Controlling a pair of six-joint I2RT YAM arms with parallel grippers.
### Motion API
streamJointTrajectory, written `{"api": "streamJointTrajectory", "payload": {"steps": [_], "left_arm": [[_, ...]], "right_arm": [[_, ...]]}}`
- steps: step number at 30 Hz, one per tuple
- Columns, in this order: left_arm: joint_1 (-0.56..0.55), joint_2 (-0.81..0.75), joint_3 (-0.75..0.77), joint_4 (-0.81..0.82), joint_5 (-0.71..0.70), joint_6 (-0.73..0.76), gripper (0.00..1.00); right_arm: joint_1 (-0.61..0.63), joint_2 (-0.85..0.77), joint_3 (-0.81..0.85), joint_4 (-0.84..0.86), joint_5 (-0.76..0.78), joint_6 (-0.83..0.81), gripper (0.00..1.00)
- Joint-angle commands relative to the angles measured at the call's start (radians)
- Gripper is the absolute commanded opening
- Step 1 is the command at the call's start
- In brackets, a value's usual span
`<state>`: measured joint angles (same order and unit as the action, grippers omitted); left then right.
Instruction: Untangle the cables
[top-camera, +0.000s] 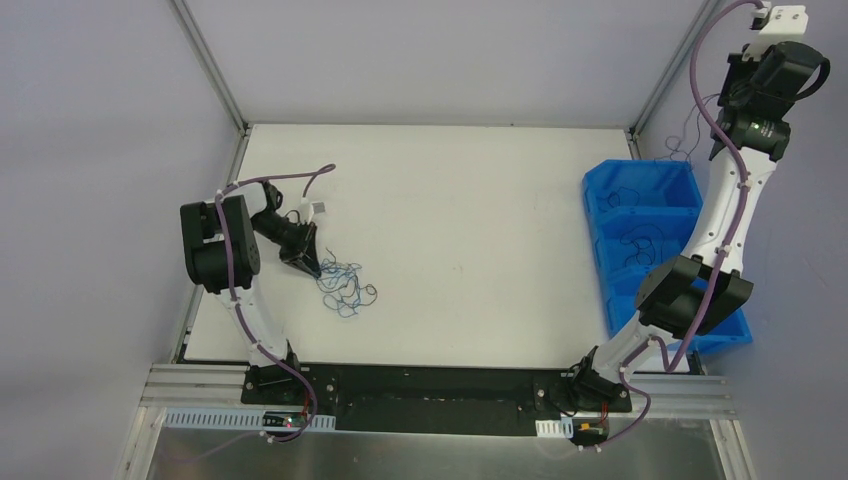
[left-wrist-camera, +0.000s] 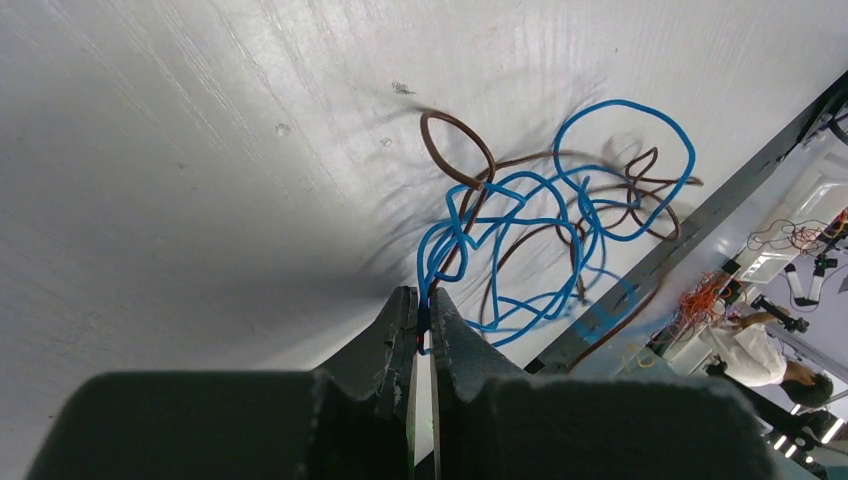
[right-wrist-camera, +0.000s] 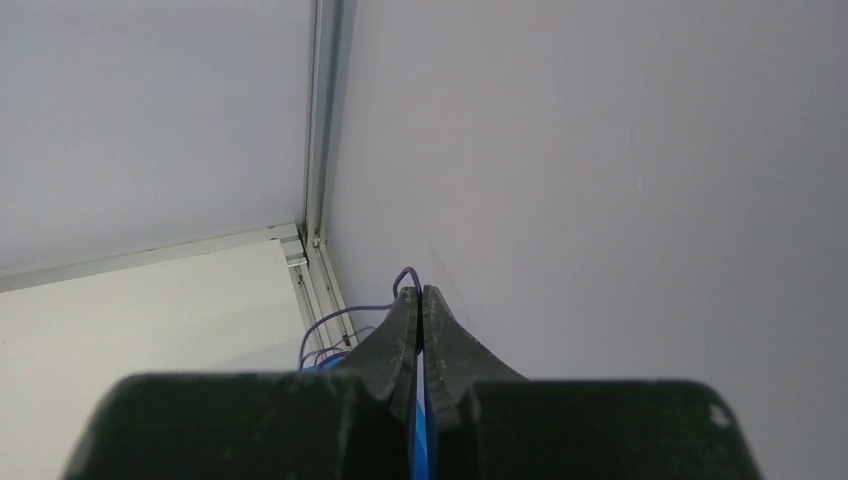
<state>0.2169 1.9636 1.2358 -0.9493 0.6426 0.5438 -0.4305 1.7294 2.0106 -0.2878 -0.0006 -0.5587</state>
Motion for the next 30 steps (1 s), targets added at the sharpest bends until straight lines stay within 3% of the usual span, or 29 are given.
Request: {"api": "streamJointTrajectory", "payload": {"steps": [1,10,19,30], "left_arm": [[-0.001,0.001,0.033,-0.04,0.026,0.026,0.0],[-0.074,-0.043,0.079,-0.04,0.144,-0.046,0.0],[-0.139,-0.048,0.088,-0.031,0.153,-0.075,0.0],[-0.187,-0.027,0.123,-0.015,0.165,-0.103,0.0]], "right_arm": [[-0.008,-0.026,0.029,0.037,-0.075,0.01,0.0],[-0.008,-0.028,0.075,-0.07,-0.27,0.083,0.0],[-0.027,-0.077,0.045,-0.048,-0.309,0.135,0.0],[-0.027,-0.067,0.253,-0.056,-0.323,0.216,0.0]]}}
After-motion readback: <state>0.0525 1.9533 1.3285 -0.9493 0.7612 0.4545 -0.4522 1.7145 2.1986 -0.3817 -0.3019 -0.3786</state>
